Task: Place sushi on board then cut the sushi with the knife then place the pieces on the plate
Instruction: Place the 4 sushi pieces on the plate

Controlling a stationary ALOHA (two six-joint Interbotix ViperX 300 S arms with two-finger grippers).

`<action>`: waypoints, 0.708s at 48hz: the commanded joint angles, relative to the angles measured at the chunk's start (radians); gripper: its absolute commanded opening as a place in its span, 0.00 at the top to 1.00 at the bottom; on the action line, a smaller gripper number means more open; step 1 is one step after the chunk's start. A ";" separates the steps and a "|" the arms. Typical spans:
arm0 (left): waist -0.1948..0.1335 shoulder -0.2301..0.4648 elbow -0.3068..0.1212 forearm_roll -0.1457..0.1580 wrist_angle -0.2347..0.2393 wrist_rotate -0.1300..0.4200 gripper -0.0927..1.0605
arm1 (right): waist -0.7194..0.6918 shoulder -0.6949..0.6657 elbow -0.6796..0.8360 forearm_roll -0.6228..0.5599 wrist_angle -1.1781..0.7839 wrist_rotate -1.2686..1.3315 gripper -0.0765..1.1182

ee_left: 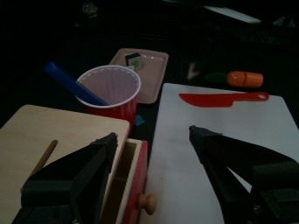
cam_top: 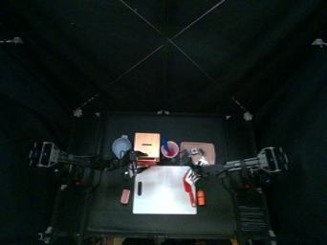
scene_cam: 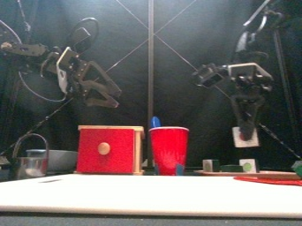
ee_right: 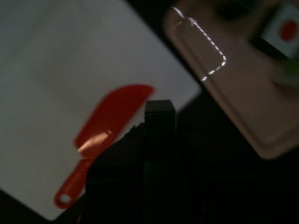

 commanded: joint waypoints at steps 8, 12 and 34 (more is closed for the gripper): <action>0.003 0.003 -0.014 0.000 -0.009 0.003 0.07 | -0.212 -0.239 0.233 -0.034 0.015 0.166 0.51; 0.003 0.008 -0.014 0.002 -0.009 0.005 0.07 | -0.319 -0.241 0.256 -0.069 -0.014 0.192 0.51; -0.009 0.009 -0.009 0.002 -0.009 0.002 0.07 | -0.534 -0.071 0.272 -0.209 -0.255 0.195 0.51</action>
